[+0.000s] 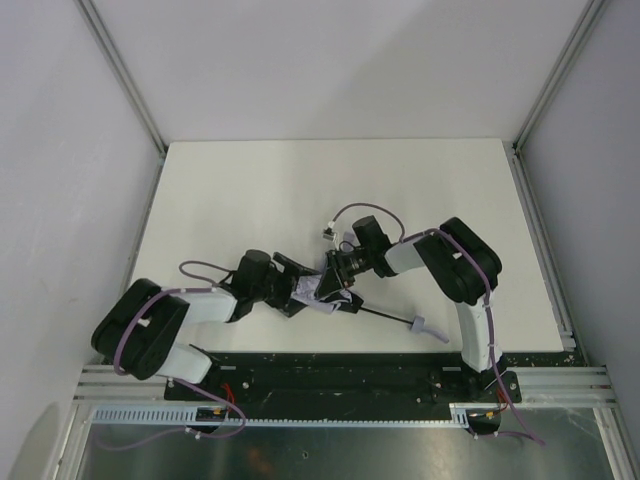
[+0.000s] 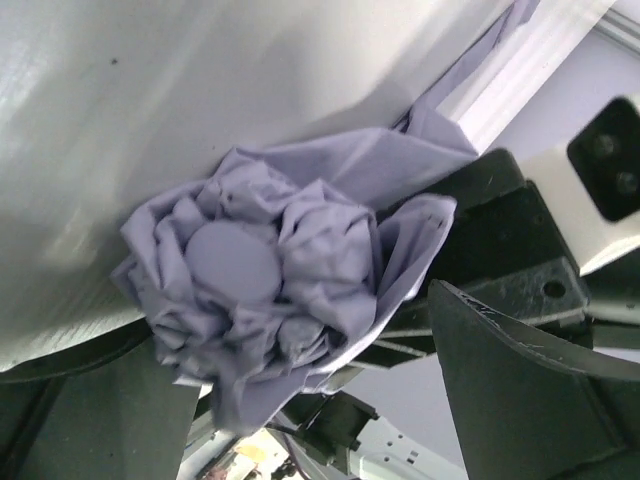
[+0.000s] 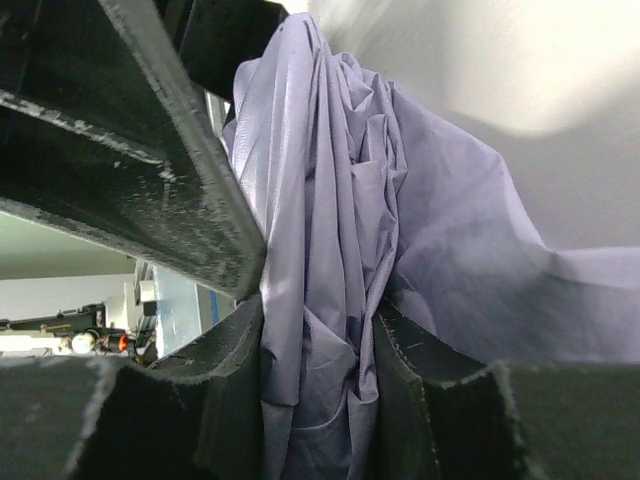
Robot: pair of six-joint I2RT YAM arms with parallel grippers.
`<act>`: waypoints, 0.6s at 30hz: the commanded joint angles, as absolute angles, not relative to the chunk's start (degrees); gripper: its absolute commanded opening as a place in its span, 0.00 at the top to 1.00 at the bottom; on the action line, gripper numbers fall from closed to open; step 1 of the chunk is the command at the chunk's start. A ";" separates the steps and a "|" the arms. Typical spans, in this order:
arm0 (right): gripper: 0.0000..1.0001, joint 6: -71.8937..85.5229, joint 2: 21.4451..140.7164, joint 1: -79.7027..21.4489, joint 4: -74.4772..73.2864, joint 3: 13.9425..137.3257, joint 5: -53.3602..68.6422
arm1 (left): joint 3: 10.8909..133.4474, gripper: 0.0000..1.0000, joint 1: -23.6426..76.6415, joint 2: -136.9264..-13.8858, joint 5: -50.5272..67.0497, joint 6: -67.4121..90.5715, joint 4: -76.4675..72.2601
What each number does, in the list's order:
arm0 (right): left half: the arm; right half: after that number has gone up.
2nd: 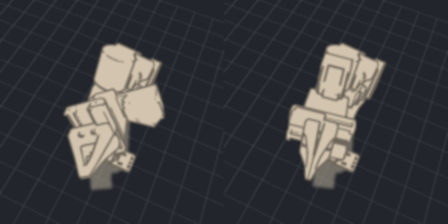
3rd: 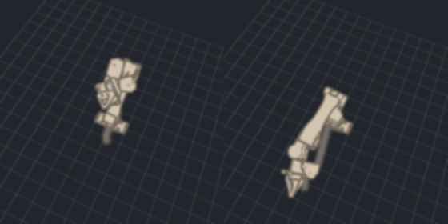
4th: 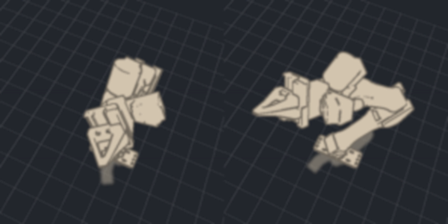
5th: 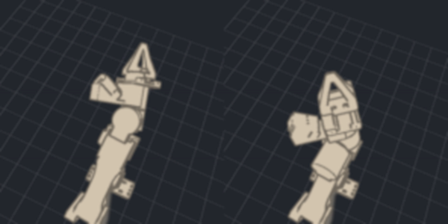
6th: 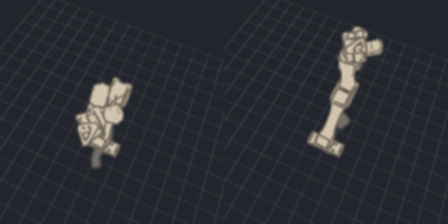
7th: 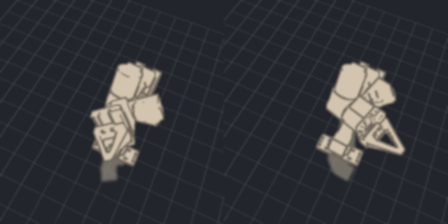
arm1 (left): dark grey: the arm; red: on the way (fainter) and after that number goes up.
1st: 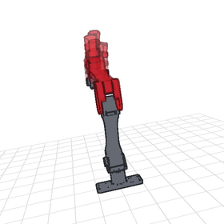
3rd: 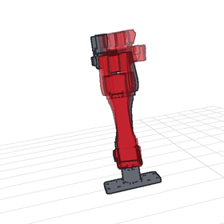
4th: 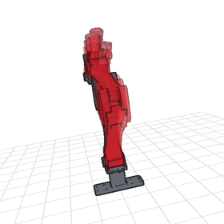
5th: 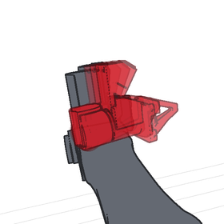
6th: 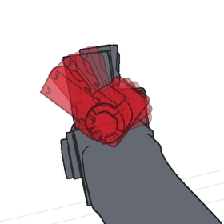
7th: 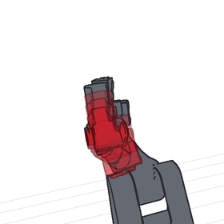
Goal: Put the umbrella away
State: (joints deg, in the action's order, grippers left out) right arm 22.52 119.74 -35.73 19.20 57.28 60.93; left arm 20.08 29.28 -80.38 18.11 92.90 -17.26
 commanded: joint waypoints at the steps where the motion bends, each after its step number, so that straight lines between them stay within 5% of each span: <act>1: 1.00 19.92 121.73 -38.51 12.13 53.83 53.77 | 19.11 0.10 29.66 -87.13 7.65 92.53 -9.64; 6: 1.00 19.31 119.76 -40.06 12.33 53.88 54.32 | 20.27 0.29 29.30 -91.78 5.07 90.61 -9.39; 14: 1.00 19.76 116.95 -40.14 12.04 54.54 56.60 | 19.16 0.82 29.78 -91.79 1.34 84.91 -8.67; 18: 0.75 19.88 114.67 -40.10 5.35 58.62 54.54 | 19.17 0.95 30.04 -91.02 0.87 82.95 -7.30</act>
